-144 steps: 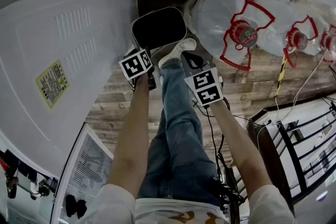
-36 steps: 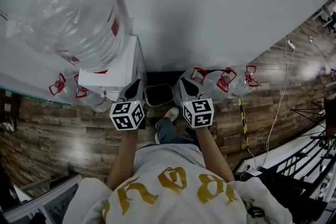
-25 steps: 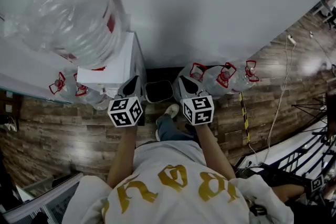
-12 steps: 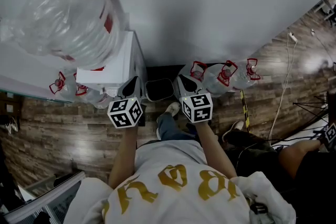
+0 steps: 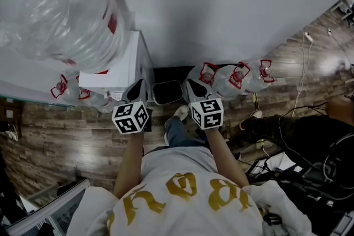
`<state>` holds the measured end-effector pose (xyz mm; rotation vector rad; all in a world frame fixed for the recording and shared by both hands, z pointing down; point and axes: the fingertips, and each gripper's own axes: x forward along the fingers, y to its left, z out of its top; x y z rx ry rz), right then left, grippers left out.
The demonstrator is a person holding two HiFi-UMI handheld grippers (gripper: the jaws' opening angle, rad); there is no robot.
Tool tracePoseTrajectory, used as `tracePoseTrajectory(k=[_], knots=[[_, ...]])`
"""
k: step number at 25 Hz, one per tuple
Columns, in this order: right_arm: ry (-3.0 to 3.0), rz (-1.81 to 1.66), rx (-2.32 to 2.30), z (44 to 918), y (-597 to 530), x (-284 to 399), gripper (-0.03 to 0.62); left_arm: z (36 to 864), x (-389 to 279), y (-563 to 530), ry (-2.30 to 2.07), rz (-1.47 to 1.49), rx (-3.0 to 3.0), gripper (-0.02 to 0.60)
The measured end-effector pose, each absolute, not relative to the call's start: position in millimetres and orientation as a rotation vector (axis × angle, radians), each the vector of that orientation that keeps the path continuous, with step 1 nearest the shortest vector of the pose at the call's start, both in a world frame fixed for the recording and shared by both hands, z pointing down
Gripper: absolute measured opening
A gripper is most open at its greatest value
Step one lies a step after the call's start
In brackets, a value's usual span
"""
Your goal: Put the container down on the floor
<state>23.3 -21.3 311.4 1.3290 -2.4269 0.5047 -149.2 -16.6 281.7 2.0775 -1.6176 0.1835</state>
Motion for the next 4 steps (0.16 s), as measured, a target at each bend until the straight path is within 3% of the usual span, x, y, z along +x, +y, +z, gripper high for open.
tracePoseTrajectory(k=[4], knots=[[-2.424, 0.503, 1.324, 313.7, -20.6, 20.8, 0.028, 285.8, -152.4, -16.8, -1.619, 0.195, 2.070, 0.001]])
